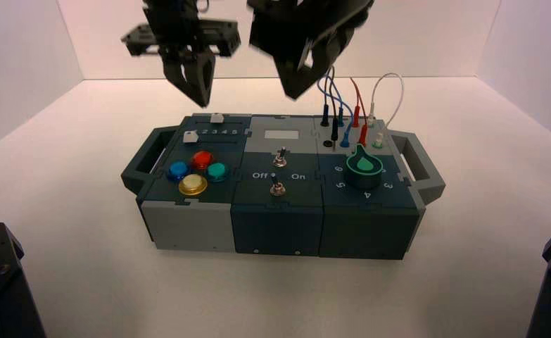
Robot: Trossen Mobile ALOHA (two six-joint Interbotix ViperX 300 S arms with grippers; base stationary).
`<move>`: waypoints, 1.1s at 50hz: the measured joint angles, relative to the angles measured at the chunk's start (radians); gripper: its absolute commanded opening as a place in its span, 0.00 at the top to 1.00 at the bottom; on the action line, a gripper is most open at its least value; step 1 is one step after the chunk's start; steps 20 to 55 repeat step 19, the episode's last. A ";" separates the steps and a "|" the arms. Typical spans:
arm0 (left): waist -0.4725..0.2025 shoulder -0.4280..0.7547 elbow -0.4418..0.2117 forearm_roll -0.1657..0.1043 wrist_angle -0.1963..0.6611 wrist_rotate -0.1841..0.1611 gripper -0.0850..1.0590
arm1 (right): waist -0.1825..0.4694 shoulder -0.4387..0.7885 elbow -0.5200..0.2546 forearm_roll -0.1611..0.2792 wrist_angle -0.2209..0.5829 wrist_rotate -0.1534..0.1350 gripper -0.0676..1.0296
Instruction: Move the top slider to position 3.
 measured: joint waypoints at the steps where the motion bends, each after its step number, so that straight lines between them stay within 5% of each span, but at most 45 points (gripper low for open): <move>1: 0.003 -0.008 -0.002 0.000 0.005 0.003 0.95 | -0.003 -0.008 0.000 0.002 -0.002 -0.003 0.96; 18: 0.020 -0.054 -0.008 0.000 0.041 0.040 0.95 | -0.017 -0.034 0.005 0.002 0.005 -0.012 0.96; 55: 0.020 -0.054 -0.008 -0.002 0.041 0.040 0.95 | -0.017 -0.034 0.005 0.000 0.003 -0.012 0.96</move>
